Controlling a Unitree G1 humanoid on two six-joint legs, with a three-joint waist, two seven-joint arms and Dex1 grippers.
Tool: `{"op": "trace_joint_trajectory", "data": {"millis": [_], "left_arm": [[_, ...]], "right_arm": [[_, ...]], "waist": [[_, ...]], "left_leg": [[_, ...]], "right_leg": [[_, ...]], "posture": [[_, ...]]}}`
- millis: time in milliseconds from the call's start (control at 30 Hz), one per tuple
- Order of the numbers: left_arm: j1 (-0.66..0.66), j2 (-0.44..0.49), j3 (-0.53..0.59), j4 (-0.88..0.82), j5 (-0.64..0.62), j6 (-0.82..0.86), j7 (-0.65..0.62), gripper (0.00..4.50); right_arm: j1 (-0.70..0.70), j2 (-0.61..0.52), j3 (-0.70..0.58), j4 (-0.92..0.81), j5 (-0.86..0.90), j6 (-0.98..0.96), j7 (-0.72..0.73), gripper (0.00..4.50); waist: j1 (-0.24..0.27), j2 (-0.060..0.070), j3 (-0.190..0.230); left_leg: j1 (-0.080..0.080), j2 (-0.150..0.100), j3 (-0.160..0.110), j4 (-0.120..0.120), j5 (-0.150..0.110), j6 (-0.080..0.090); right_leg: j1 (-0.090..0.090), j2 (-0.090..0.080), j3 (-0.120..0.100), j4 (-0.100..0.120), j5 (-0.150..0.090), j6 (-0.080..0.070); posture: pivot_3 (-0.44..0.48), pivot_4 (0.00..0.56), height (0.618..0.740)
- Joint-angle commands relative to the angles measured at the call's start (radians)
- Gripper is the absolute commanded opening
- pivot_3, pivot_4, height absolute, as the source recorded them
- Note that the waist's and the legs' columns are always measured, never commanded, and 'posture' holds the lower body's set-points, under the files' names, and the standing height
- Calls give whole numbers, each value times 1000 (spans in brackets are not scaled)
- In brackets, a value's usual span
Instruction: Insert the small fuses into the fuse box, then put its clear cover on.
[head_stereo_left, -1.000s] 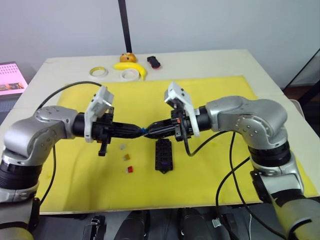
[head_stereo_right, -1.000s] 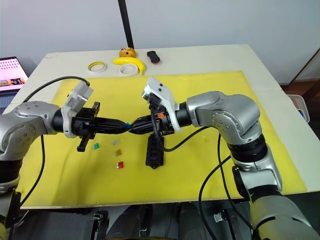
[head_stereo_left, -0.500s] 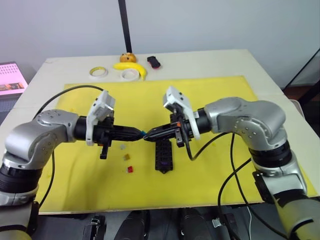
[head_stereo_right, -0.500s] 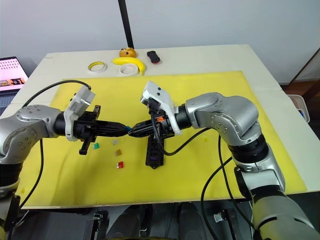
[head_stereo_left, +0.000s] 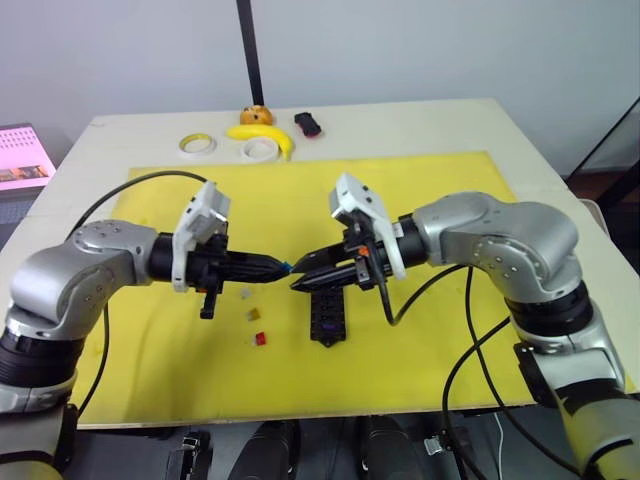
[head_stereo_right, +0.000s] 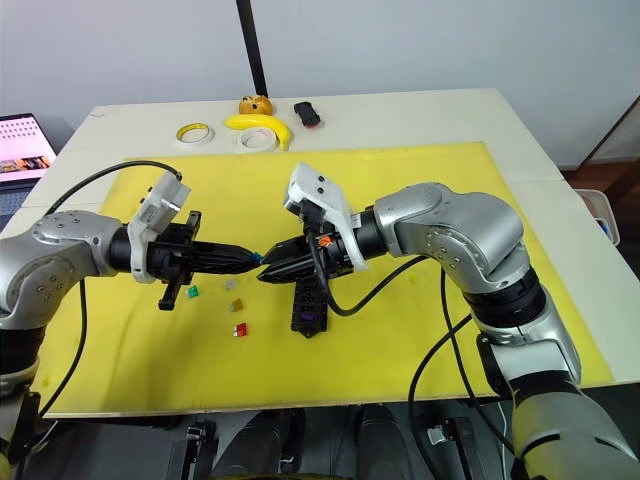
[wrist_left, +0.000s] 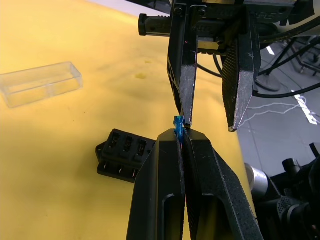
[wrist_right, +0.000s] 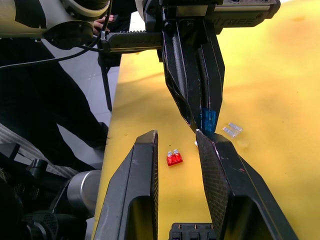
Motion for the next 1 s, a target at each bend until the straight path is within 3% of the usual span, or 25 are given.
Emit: {"op": "trace_joint_trajectory", "data": {"millis": [33, 1000], "left_arm": [[-2, 8, 15, -26, -7, -16, -8, 0], [7, -3, 23, -55, -25, -10, 14, 0]], "right_arm": [[-18, -8, -26, 13, -8, -19, 1, 1287], [0, 5, -14, 13, 0, -8, -1, 1287]], "waist": [[0, 0, 0], [1, 0, 0]], "left_leg": [[0, 0, 0, 0, 0, 0], [0, 0, 0, 0, 0, 0]], "right_leg": [[0, 0, 0, 0, 0, 0], [0, 0, 0, 0, 0, 0]], "posture": [[0, 150, 740], [0, 150, 740]]}}
